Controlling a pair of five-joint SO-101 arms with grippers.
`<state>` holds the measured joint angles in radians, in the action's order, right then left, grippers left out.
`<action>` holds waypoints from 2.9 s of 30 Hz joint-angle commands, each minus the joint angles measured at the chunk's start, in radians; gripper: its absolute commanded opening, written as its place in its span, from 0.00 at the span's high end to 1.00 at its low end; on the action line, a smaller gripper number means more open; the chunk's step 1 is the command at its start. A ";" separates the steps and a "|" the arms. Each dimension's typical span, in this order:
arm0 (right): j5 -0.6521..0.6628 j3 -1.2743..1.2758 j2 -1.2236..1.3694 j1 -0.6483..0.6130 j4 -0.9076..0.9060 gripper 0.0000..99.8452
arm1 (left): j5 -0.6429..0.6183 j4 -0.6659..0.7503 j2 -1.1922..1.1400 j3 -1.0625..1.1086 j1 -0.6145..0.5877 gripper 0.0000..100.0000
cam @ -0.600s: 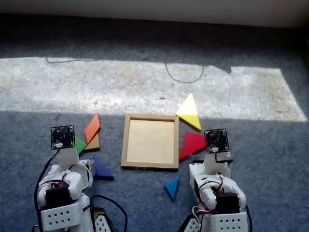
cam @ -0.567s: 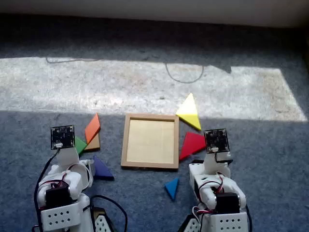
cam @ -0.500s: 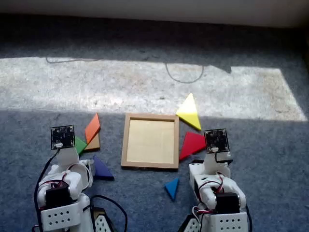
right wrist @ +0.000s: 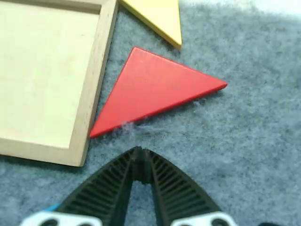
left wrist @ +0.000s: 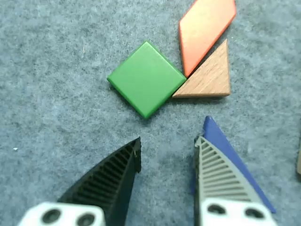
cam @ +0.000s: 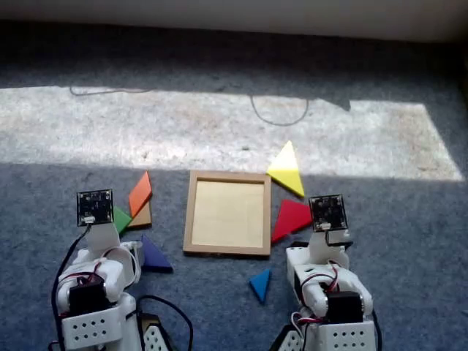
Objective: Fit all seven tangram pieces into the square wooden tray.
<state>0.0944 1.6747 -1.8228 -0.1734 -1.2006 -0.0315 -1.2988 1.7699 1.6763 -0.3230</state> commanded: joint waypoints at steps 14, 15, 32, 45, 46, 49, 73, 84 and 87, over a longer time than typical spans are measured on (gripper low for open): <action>0.011 0.150 -0.010 -0.010 0.021 0.99 | -0.003 -0.008 0.050 0.019 -0.008 0.81; 0.011 0.150 -0.010 -0.010 0.021 0.99 | -0.003 -0.008 0.050 0.019 -0.008 0.81; 0.009 0.143 -0.013 -0.005 -0.033 0.99 | -0.003 -0.008 0.050 0.019 -0.008 0.81; -0.149 -0.371 0.010 0.113 -0.031 1.00 | -0.003 -0.008 0.050 0.019 -0.008 0.81; -0.166 -0.395 0.035 0.102 -0.028 1.00 | -0.003 -0.008 0.050 0.019 -0.008 0.81; -0.236 -0.460 0.179 0.064 -0.028 0.99 | -0.003 -0.008 0.050 0.019 -0.008 0.81; -0.937 -0.987 1.492 -0.196 0.173 0.55 | -0.003 -0.008 0.050 0.019 -0.008 0.81; -1.043 -1.142 1.753 -0.143 0.222 0.55 | -0.003 -0.008 0.050 0.019 -0.008 0.81; -1.039 -1.178 1.805 -0.117 0.222 0.55 | -0.003 -0.008 0.050 0.019 -0.008 0.81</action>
<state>-0.9337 0.5823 -0.0476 -0.3330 -0.9950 -0.0315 -1.2988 1.7699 1.6763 -0.3230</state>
